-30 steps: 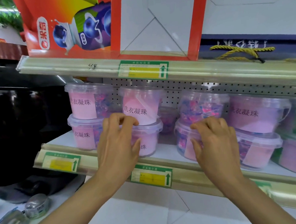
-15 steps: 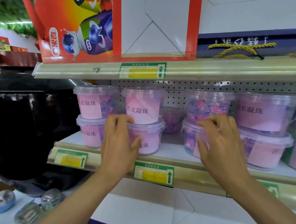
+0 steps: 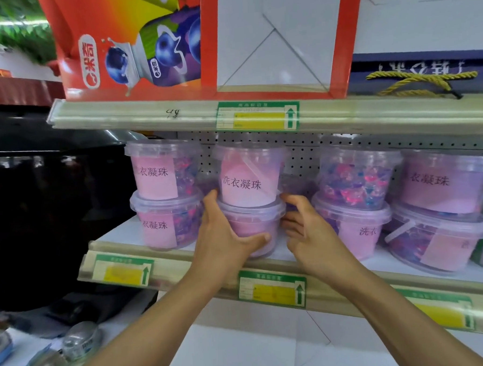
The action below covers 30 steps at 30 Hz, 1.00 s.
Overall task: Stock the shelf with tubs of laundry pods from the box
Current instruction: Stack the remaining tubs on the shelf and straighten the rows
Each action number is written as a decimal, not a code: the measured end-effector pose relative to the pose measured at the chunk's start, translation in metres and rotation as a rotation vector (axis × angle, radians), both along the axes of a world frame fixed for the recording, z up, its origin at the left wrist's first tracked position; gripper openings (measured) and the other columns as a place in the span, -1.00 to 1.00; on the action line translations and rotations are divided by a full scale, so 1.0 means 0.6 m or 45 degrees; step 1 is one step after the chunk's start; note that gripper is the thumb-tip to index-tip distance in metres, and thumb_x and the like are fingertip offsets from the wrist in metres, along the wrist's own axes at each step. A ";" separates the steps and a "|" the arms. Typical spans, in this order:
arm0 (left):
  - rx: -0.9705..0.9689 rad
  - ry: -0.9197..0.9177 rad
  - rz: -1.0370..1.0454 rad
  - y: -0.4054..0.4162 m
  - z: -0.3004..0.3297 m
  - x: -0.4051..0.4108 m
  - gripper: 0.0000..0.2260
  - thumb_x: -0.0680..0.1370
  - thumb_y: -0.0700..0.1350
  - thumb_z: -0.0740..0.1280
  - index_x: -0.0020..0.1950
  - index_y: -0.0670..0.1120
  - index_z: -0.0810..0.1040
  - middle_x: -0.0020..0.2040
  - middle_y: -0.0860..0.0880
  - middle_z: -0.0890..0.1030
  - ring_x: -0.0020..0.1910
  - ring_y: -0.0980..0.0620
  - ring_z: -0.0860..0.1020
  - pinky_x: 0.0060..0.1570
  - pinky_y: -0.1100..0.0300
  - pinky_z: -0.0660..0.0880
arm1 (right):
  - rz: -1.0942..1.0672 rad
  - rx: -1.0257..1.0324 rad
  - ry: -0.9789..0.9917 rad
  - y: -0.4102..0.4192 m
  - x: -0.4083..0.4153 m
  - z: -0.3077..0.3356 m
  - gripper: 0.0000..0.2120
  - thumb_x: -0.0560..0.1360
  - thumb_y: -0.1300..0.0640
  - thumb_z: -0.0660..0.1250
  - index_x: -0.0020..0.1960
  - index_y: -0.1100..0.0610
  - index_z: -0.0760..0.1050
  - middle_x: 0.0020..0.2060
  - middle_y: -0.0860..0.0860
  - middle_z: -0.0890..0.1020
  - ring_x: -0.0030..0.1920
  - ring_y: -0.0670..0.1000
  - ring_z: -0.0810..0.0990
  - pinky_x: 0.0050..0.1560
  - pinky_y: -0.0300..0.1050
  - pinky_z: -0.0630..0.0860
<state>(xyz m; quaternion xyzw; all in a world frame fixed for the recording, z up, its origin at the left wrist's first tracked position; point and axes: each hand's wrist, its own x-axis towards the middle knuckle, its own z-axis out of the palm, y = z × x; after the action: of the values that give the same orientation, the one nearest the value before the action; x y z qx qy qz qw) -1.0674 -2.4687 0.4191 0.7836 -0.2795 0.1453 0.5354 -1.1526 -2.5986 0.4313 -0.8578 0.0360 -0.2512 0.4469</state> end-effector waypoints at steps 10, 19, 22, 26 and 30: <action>-0.167 -0.030 0.094 -0.017 0.033 -0.039 -0.17 0.12 0.08 0.61 0.24 0.01 0.22 0.21 0.01 0.46 0.18 -0.01 0.46 0.07 0.15 0.45 | -0.141 -0.078 -0.137 0.009 -0.038 0.019 -0.30 0.36 0.46 0.18 0.43 0.02 0.23 0.24 0.02 0.52 0.24 -0.05 0.49 0.31 -0.05 0.42; -0.223 0.020 0.183 0.035 0.023 -0.079 -0.24 0.12 0.02 0.60 0.12 0.14 0.18 0.05 0.13 0.41 0.00 0.08 0.42 -0.11 0.24 0.34 | -0.164 -0.127 -0.010 -0.023 -0.042 0.035 -0.48 0.41 0.46 0.17 0.34 0.17 0.30 0.05 0.01 0.53 0.08 -0.01 0.54 0.16 -0.08 0.47; -0.239 0.014 0.221 0.060 0.023 -0.086 -0.22 0.10 0.02 0.61 0.14 0.14 0.20 0.06 0.11 0.44 0.03 0.03 0.46 -0.08 0.17 0.42 | -0.212 -0.304 0.050 -0.032 -0.014 0.049 -0.66 0.44 0.36 0.20 0.20 0.21 0.38 0.03 0.09 0.57 0.09 0.14 0.55 0.13 0.06 0.48; -0.260 -0.001 0.265 0.088 0.024 -0.096 -0.19 0.04 0.06 0.61 0.14 0.15 0.22 0.04 0.14 0.48 0.02 0.04 0.50 -0.06 0.14 0.48 | -0.271 -0.600 0.105 -0.021 0.034 0.065 -0.74 0.48 0.30 0.22 0.16 0.20 0.39 0.11 0.17 0.48 0.14 0.21 0.48 0.02 -0.07 0.42; -0.244 -0.026 0.278 0.107 0.025 -0.102 -0.23 0.10 -0.04 0.62 0.13 0.16 0.22 0.00 0.24 0.44 -0.01 0.09 0.49 -0.16 0.27 0.43 | -0.415 -0.859 0.268 -0.032 0.129 0.072 -0.62 0.45 0.29 0.26 0.26 0.24 0.36 0.23 0.21 0.40 0.21 0.21 0.43 0.13 -0.03 0.41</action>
<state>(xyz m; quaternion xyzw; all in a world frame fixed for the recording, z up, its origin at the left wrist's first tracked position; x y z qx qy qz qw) -1.1286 -2.4042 0.4342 0.7531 -0.1830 0.2367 0.5859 -1.0755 -2.6180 0.4743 -0.9607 0.1328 -0.2273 0.0878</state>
